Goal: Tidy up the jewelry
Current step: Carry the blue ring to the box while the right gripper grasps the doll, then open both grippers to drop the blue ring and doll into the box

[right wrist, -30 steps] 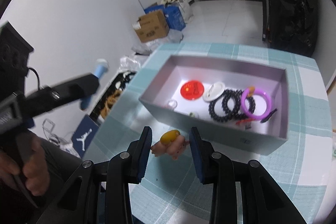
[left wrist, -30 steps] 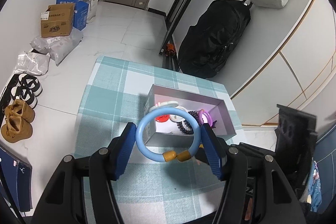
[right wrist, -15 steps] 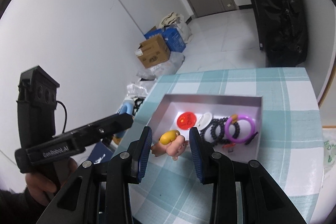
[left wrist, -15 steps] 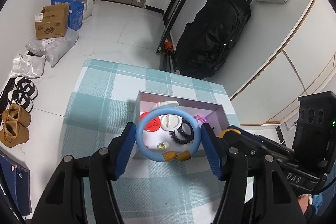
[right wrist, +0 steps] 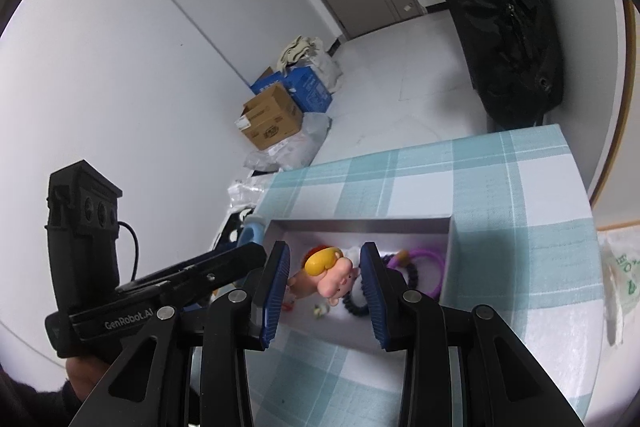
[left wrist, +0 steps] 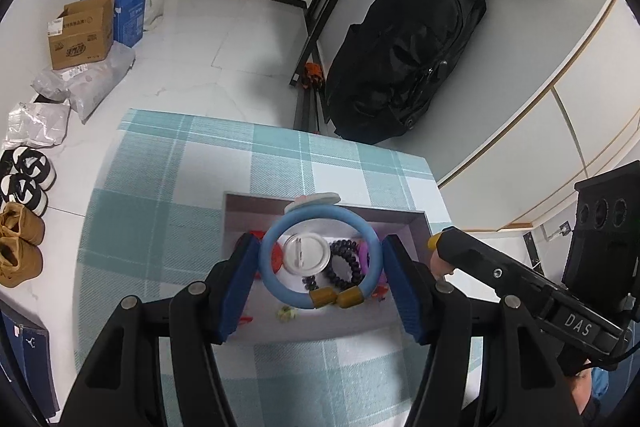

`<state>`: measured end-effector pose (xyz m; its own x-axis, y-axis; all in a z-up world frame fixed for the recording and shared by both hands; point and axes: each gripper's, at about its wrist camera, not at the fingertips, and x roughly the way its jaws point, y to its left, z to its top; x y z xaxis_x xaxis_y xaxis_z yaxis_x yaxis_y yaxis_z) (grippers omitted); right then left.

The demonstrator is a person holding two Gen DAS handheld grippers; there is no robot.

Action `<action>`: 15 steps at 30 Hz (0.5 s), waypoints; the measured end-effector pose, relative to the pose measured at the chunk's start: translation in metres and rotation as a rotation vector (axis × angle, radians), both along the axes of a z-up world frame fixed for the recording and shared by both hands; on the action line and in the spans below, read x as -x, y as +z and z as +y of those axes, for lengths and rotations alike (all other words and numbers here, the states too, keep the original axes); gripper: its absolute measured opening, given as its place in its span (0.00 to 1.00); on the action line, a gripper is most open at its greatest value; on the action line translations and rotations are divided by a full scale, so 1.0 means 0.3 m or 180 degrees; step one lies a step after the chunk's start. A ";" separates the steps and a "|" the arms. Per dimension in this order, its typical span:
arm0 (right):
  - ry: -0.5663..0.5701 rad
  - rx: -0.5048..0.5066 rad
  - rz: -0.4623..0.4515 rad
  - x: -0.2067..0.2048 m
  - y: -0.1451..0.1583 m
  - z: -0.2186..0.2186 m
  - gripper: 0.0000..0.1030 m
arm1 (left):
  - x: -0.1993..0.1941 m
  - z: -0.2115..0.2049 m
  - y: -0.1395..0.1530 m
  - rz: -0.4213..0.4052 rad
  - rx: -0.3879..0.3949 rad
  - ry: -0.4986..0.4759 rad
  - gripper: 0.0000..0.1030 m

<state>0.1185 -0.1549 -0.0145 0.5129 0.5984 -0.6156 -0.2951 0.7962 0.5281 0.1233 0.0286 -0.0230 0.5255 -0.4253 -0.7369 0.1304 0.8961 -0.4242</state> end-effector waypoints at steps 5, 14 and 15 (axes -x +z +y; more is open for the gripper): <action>-0.0033 -0.0018 0.0071 -0.029 -0.019 -0.013 0.34 | -0.026 -0.014 -0.023 0.0083 0.0048 0.0002 0.56; -0.0076 0.0002 0.0212 -0.059 -0.058 -0.024 0.34 | -0.063 -0.035 -0.055 0.0198 0.0037 -0.0023 0.56; -0.0083 -0.0007 0.0211 -0.056 -0.057 -0.027 0.34 | -0.063 -0.036 -0.056 0.0204 0.0042 -0.0030 0.56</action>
<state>0.1353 -0.1630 -0.0317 0.4864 0.5867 -0.6474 -0.2385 0.8020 0.5476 0.1421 0.0177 -0.0399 0.4733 -0.4400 -0.7631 0.1110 0.8892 -0.4439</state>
